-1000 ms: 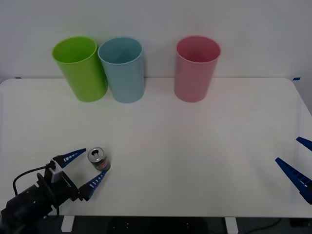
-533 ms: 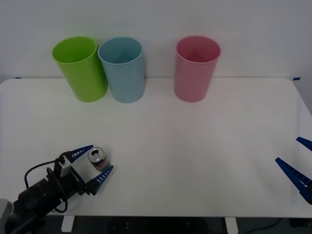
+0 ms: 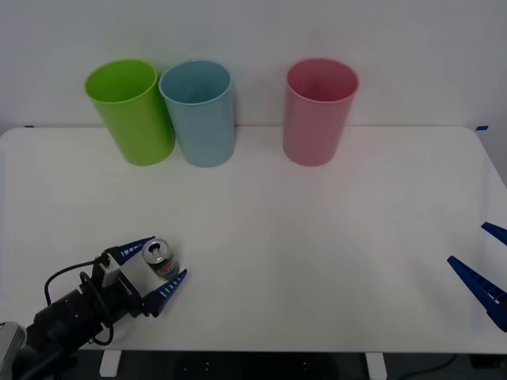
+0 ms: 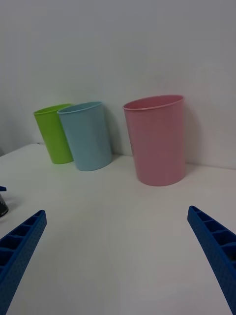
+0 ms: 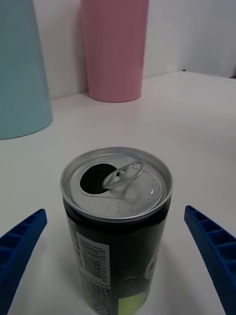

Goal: Grasp the object on the table and drop it into the matching bin: aluminum can to the light blue bin, PET bottle to the pink bin.

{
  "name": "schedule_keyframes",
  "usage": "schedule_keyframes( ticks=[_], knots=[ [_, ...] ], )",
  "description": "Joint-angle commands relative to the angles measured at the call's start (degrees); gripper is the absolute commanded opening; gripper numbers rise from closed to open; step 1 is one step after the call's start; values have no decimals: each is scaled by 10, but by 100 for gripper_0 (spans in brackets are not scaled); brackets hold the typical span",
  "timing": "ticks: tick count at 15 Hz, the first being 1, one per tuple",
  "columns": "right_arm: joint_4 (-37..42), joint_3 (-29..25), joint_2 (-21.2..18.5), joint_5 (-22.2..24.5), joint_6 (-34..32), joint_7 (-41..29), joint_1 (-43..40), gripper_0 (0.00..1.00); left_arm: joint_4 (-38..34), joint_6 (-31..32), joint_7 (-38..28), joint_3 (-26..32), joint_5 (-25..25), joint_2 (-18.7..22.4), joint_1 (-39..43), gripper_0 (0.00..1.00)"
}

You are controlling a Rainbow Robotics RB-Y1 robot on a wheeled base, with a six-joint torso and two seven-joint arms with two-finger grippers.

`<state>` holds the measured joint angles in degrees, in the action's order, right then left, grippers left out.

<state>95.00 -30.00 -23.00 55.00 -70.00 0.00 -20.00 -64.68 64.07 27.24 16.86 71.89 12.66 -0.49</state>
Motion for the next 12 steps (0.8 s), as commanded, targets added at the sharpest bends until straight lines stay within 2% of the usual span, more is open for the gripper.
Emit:
schedule_keyframes(
  ticks=[1,12],
  knots=[
    [0,0,0,0,0,0,0,100,0,-4,4,-1,1,0,0,0],
    [0,0,0,0,0,0,0,100,0,-6,2,0,-4,0,-2,0]
  ],
)
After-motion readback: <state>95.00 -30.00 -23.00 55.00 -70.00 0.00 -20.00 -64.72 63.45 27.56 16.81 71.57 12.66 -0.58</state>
